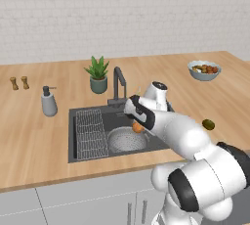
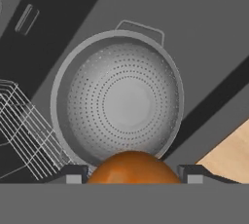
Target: Put the colander in the sink, put the tangerine, kiwi in the colander, and turn on the sink faucet and pour water over the colander.
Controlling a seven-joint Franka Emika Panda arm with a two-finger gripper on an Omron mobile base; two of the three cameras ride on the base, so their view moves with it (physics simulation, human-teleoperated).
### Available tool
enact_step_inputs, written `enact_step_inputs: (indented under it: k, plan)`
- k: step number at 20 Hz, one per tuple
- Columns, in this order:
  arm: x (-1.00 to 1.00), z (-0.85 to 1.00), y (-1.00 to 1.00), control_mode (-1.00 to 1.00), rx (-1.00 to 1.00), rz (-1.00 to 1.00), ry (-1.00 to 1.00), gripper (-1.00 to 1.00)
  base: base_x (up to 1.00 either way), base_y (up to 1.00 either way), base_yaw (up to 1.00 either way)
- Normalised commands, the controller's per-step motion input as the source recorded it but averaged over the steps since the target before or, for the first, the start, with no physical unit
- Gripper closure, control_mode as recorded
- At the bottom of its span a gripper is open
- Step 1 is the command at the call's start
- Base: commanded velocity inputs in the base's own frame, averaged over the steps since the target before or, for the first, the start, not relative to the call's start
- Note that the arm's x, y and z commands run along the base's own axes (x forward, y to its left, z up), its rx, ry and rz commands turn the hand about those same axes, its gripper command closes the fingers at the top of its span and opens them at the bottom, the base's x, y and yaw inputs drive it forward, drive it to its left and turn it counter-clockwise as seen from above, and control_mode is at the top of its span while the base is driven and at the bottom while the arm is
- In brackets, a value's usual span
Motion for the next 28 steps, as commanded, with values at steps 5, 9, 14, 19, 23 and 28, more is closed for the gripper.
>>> enact_step_inputs:
  k: [5,9,14,19,23,28]
  plan:
    - [0.14,0.0,-0.58,-1.0,0.03,0.09,0.01,1.0,0.0,0.0,0.0]
    - [0.24,-0.07,-0.29,-1.0,0.0,0.19,0.05,1.0,0.0,0.0,0.0]
    - [0.24,-0.15,0.0,-1.0,0.01,0.22,0.09,1.0,0.0,0.0,0.0]
    - [0.15,-0.13,0.17,-1.0,0.02,0.15,0.11,1.0,0.0,0.0,0.0]
    - [0.0,-0.22,0.29,-1.0,0.02,0.09,0.12,1.0,0.0,0.0,0.0]
    - [0.0,-0.29,0.24,-1.0,0.07,0.08,0.12,1.0,0.0,0.0,0.0]
